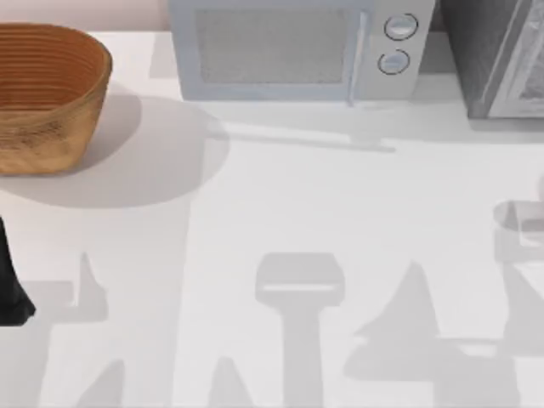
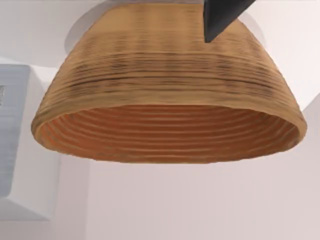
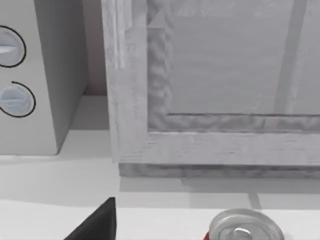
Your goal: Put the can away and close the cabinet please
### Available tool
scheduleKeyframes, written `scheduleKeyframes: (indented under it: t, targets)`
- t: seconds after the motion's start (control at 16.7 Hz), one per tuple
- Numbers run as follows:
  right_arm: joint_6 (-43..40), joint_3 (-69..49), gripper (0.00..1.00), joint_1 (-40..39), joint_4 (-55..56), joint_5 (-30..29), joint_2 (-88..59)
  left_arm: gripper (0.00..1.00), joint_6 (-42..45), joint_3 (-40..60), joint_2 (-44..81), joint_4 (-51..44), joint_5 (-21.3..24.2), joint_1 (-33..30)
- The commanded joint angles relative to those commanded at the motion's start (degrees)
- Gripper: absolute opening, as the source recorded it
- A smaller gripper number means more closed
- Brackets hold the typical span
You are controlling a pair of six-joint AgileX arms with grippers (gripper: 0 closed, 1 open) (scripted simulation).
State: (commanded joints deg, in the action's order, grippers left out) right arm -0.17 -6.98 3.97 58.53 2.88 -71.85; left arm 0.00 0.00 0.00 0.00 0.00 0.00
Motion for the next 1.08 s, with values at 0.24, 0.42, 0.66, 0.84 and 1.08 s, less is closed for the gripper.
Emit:
scheduleKeyframes:
  t: [0.24,0.42,0.66,0.84,1.08]
  targets:
    - [-0.05,-2.09,1.0,1.18,17.53,0.87,-21.52,1.0,0.0,0.0,0.0,0.0,0.0,0.0]
    - [-0.08,-3.43,1.0,1.95,28.78,1.41,-35.33,1.0,0.0,0.0,0.0,0.0,0.0,0.0]
    - [-0.11,-4.71,1.0,2.71,39.62,1.93,-48.64,1.0,0.0,0.0,0.0,0.0,0.0,0.0]
    - [-0.11,-5.15,1.0,2.97,43.31,2.1,-53.19,1.0,0.0,0.0,0.0,0.0,0.0,0.0]
    - [-0.11,-5.18,1.0,2.99,43.61,2.11,-53.55,1.0,0.0,0.0,0.0,0.0,0.0,0.0]
